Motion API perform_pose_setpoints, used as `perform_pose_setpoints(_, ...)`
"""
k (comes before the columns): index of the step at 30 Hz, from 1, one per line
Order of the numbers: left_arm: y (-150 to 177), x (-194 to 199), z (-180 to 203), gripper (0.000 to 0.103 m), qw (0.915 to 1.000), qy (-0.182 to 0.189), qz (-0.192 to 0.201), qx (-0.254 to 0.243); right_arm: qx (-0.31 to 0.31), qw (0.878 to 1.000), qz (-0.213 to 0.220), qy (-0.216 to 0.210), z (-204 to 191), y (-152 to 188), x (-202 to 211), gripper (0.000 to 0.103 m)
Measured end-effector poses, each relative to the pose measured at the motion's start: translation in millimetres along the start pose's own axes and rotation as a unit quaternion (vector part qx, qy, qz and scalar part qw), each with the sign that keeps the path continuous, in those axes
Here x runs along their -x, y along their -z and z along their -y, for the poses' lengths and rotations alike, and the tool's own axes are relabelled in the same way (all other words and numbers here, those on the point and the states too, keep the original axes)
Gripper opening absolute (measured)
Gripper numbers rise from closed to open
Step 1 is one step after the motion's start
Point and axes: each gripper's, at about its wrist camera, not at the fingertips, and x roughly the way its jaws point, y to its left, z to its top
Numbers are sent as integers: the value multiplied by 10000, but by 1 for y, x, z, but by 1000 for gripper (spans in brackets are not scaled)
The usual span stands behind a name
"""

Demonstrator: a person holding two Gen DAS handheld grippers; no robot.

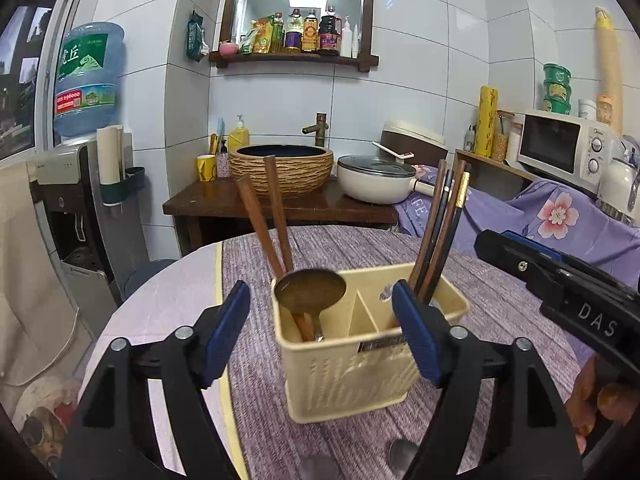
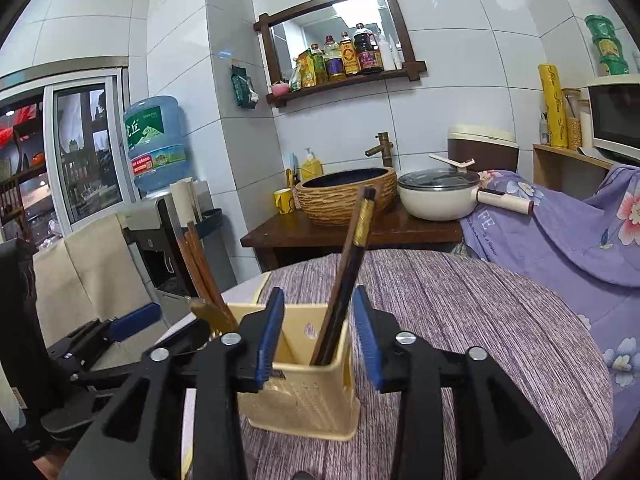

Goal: Organize utensils
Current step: 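Close the left tool on a metal spoon while the right tool grasps another spoon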

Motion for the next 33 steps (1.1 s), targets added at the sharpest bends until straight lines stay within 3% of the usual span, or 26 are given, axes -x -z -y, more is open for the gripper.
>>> perform_pose_setpoints(3, 15, 12, -8, 82, 9996, -262, -75, -54, 15, 9993, -377, 53, 4, 16, 3, 46)
perform_pose_setpoints(7, 49, 15, -30, 83, 9963, -607, -584, 171, 96, 9929, -1182, 38, 2, 54, -8, 47)
perform_pose_setpoints(11, 87, 7, -46, 83, 9888, -649, -1291, 386, 148, 9833, -1814, 16, -8, 94, -19, 47)
perform_pose_setpoints(16, 122, 1, -45, 83, 9814, -668, -1760, 368, 239, 9692, -2450, 17, -24, 130, -34, 47)
perform_pose_setpoints(23, 142, 1, -31, 83, 9798, -572, -1907, 161, 554, 9576, -2819, 203, -41, 154, -46, 47)
perform_pose_setpoints(27, 144, -2, -33, 83, 9783, -546, -1990, 158, 644, 9580, -2786, 239, -46, 156, -44, 47)
perform_pose_setpoints(30, 143, -4, -32, 83, 9772, -463, -2061, 193, 709, 9586, -2739, 320, -45, 157, -40, 37)
perform_pose_setpoints(33, 143, -8, -25, 83, 9768, -395, -2102, 114, 589, 9606, -2705, 262, -40, 155, -37, 37)
